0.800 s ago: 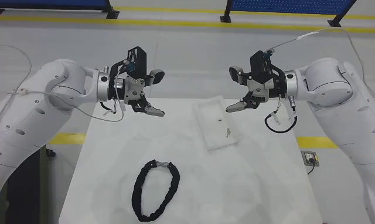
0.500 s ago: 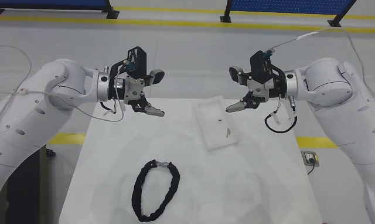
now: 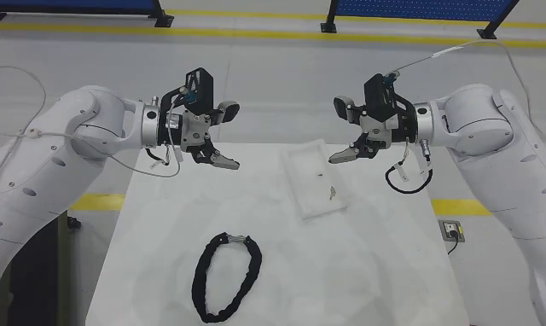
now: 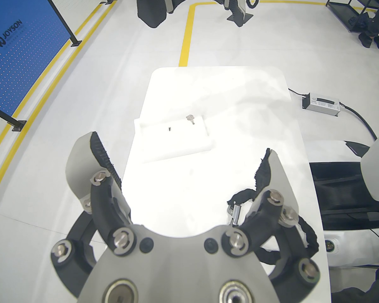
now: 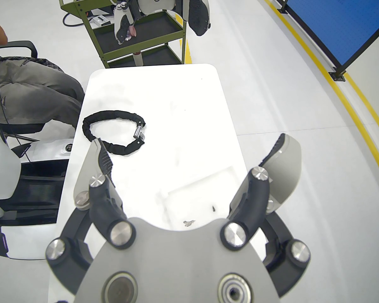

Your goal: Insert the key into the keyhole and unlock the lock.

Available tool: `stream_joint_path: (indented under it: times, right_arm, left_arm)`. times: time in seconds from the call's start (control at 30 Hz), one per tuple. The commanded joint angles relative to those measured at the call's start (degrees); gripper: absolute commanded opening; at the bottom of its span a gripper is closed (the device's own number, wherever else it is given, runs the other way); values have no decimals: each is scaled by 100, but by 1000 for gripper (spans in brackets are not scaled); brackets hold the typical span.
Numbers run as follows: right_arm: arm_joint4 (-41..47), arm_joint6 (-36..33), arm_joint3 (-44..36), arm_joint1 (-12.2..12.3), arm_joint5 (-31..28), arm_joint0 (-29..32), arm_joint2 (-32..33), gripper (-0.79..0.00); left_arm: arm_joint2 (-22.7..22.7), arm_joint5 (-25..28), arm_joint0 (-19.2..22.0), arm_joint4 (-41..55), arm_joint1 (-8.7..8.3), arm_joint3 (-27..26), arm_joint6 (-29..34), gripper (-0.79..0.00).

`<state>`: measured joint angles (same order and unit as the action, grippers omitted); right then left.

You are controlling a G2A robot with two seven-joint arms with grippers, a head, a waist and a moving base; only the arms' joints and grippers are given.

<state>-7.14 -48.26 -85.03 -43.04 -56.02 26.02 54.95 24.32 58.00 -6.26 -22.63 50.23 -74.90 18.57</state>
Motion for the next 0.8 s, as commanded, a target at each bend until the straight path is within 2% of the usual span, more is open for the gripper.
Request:
stream_joint_path:
  times: [0.0, 0.5, 0.77]
  right_arm:
    - [0, 0, 0, 0, 0, 0, 0, 0]
    - [0, 0, 0, 0, 0, 0, 0, 0]
    - [-465, 405, 443, 1, 375, 316, 26, 0]
  left_arm:
    - [0, 0, 0, 0, 0, 0, 0, -1]
    - [0, 0, 0, 0, 0, 0, 0, -1]
    - [0, 0, 0, 0, 0, 0, 0, 0]
